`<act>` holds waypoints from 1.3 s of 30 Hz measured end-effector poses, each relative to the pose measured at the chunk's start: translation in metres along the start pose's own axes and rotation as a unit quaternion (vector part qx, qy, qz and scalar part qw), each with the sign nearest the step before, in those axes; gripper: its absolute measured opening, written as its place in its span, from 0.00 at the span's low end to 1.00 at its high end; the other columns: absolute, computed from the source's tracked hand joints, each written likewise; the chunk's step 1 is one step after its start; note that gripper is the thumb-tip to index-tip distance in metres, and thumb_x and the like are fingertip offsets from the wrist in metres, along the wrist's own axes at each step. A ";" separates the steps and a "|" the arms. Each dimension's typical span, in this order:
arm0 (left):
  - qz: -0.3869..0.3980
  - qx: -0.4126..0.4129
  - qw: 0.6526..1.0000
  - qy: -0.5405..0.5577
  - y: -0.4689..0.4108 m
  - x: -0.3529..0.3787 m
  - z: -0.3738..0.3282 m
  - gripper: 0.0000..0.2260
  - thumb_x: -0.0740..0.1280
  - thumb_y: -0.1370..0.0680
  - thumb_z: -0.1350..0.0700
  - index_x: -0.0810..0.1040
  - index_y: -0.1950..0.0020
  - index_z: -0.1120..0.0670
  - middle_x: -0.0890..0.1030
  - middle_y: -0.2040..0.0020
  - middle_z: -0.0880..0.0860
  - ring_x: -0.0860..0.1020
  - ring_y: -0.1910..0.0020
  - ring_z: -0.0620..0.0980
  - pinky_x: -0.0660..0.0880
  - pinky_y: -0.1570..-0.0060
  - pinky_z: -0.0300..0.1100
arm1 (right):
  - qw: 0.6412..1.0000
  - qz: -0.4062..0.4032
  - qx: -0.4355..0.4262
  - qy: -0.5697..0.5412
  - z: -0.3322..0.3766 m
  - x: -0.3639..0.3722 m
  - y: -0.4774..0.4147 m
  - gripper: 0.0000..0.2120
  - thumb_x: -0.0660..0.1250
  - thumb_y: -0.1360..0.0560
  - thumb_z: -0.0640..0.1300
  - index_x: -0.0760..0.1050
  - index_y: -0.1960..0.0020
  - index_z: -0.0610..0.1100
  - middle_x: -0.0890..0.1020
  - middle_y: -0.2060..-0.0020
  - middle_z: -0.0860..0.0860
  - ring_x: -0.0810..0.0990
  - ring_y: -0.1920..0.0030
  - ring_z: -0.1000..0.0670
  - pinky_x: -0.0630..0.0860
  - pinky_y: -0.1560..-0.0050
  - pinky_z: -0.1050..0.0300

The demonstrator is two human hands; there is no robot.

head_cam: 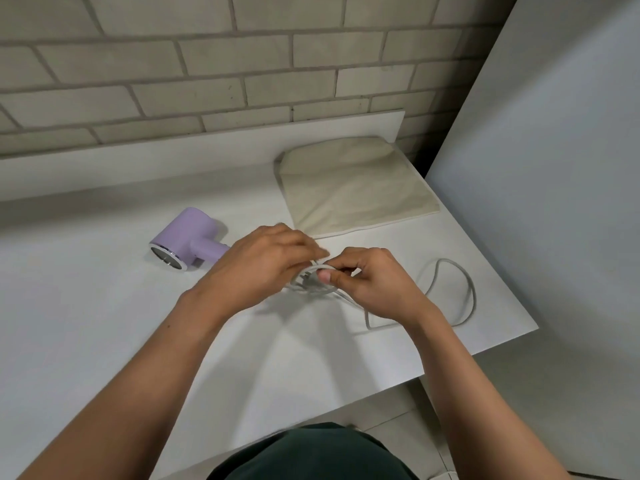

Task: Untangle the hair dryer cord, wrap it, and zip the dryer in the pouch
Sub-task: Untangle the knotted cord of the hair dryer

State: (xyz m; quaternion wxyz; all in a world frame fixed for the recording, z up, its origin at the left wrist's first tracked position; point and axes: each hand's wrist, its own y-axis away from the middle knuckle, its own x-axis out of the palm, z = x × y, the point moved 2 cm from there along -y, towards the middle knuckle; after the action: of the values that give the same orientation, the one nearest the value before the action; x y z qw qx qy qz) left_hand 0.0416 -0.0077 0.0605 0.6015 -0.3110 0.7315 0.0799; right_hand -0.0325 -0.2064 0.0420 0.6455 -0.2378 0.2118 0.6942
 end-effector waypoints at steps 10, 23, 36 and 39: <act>-0.139 -0.237 0.961 -0.008 0.005 -0.023 0.015 0.12 0.58 0.16 0.45 0.80 0.47 0.48 0.85 0.61 0.44 0.84 0.58 0.55 0.80 0.61 0.51 | 0.995 -0.016 0.036 -0.090 -0.006 -0.002 0.000 0.05 0.71 0.20 0.51 0.86 0.51 0.54 0.86 0.59 0.53 0.85 0.55 0.41 0.80 0.46 0.42; -0.033 0.000 0.998 -0.050 -0.014 -0.009 -0.002 0.19 0.59 0.18 0.44 0.84 0.38 0.50 0.85 0.48 0.48 0.81 0.50 0.54 0.76 0.46 0.49 | 0.999 -0.007 0.035 -0.009 0.008 -0.004 -0.002 0.14 0.69 0.19 0.50 0.83 0.60 0.46 0.82 0.68 0.47 0.69 0.71 0.56 0.66 0.65 0.64; -0.143 -0.275 0.950 -0.033 -0.005 -0.021 0.024 0.10 0.62 0.16 0.50 0.79 0.40 0.51 0.85 0.51 0.52 0.81 0.49 0.61 0.79 0.53 0.55 | 0.998 -0.013 0.052 -0.018 -0.001 -0.002 0.000 0.08 0.69 0.19 0.48 0.86 0.52 0.48 0.86 0.62 0.56 0.81 0.61 0.52 0.76 0.58 0.54; -0.116 -0.184 0.976 -0.024 -0.006 -0.015 0.017 0.22 0.67 0.19 0.59 0.72 0.25 0.54 0.77 0.30 0.55 0.74 0.34 0.60 0.70 0.35 0.53 | 0.999 0.001 0.044 -0.001 0.003 -0.004 -0.002 0.11 0.70 0.19 0.48 0.84 0.58 0.46 0.80 0.72 0.61 0.71 0.71 0.55 0.66 0.67 0.63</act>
State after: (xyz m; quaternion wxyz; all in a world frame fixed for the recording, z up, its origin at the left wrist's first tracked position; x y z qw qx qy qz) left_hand 0.0606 0.0017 0.0717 0.5566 -0.4970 0.6486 0.1501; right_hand -0.0309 -0.2083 0.0468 0.6545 -0.2086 0.2418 0.6854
